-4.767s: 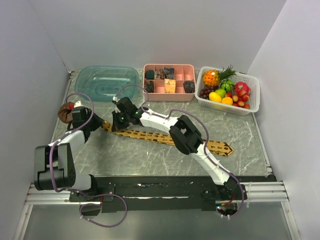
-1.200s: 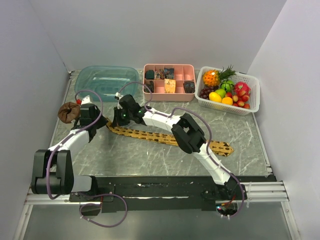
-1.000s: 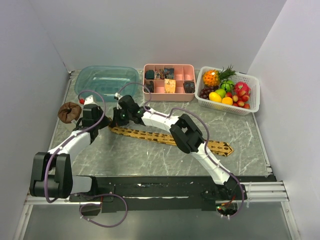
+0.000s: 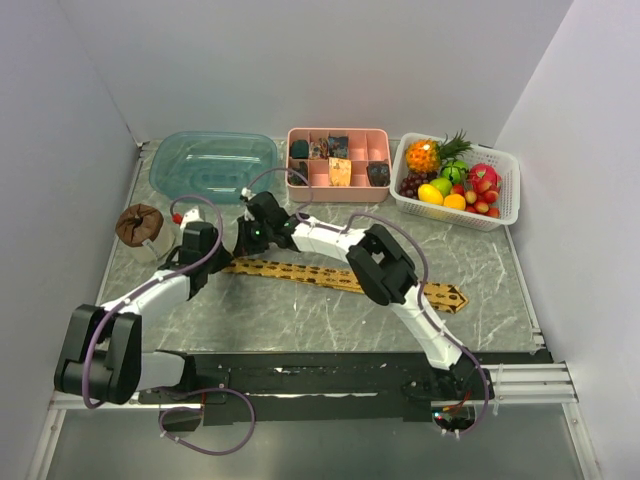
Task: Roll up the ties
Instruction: Roll the tie at the center of the board.
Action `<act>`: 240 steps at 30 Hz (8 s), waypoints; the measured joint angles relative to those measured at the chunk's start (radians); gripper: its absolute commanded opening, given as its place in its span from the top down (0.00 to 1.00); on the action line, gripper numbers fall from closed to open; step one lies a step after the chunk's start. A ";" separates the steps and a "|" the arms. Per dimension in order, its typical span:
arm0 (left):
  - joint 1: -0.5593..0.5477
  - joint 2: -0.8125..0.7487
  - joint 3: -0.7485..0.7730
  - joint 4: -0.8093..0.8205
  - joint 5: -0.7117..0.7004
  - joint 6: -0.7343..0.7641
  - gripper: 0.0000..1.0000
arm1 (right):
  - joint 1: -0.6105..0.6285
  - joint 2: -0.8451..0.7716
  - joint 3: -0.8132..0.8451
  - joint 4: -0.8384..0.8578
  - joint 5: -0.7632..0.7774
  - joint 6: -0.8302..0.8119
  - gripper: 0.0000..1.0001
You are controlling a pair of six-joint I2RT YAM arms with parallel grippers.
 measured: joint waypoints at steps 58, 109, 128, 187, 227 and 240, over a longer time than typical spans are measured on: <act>-0.233 0.040 -0.094 0.181 -0.062 -0.124 0.74 | -0.066 -0.357 -0.475 0.037 -0.017 -0.056 1.00; 0.130 -0.024 -0.168 0.150 0.210 -0.127 0.45 | 0.005 -0.225 -0.295 -0.061 0.040 -0.106 1.00; 0.130 0.018 -0.182 0.243 0.232 -0.134 0.55 | 0.008 -0.148 -0.176 -0.123 0.081 -0.113 1.00; 0.053 0.027 -0.193 0.350 0.208 -0.139 0.99 | 0.012 -0.142 -0.156 -0.143 0.146 -0.131 1.00; -0.307 -0.005 -0.020 0.044 -0.267 -0.008 0.99 | -0.037 -0.336 -0.398 -0.039 0.085 -0.103 1.00; -0.368 -0.004 0.038 0.002 -0.343 -0.008 0.99 | -0.025 -0.257 -0.373 -0.049 0.034 -0.085 1.00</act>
